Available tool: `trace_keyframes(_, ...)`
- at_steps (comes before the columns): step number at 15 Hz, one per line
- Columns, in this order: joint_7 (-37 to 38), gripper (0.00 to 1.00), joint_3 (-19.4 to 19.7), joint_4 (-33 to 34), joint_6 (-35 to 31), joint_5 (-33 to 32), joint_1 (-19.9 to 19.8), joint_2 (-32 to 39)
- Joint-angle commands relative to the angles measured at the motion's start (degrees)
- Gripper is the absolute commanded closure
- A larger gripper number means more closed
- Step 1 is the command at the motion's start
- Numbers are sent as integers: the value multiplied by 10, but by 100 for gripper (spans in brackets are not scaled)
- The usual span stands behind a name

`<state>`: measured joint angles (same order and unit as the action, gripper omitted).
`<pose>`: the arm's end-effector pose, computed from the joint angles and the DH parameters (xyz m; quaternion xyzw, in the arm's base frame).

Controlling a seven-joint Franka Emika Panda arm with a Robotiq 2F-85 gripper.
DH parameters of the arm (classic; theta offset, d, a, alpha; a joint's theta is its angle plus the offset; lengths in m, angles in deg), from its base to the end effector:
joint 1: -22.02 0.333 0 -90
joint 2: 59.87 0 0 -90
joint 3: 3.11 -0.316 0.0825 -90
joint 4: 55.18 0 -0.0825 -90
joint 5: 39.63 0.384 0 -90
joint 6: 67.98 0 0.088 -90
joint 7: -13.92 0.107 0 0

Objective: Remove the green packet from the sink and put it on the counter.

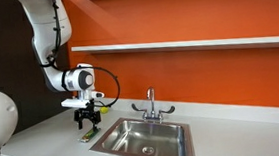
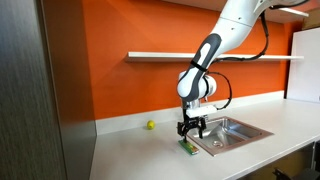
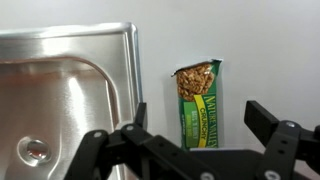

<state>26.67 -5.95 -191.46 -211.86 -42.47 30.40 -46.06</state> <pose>0.4848 0.0973 0.2127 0.9985 0.0071 -0.0511 0.0186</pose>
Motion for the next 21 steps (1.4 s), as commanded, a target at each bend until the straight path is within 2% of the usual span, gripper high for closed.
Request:
trace_keyframes(1, 18, 0, -1, -50, 6, 13, -4, -54)
trace_keyframes(7, 42, 0, 4, -89, 8, 20, -9, -84)
trace_keyframes(8, 24, 0, 0, -67, 1, 15, -7, -56)
trace_keyframes(21, 32, 0, 2, -77, 1, 15, -9, -64)
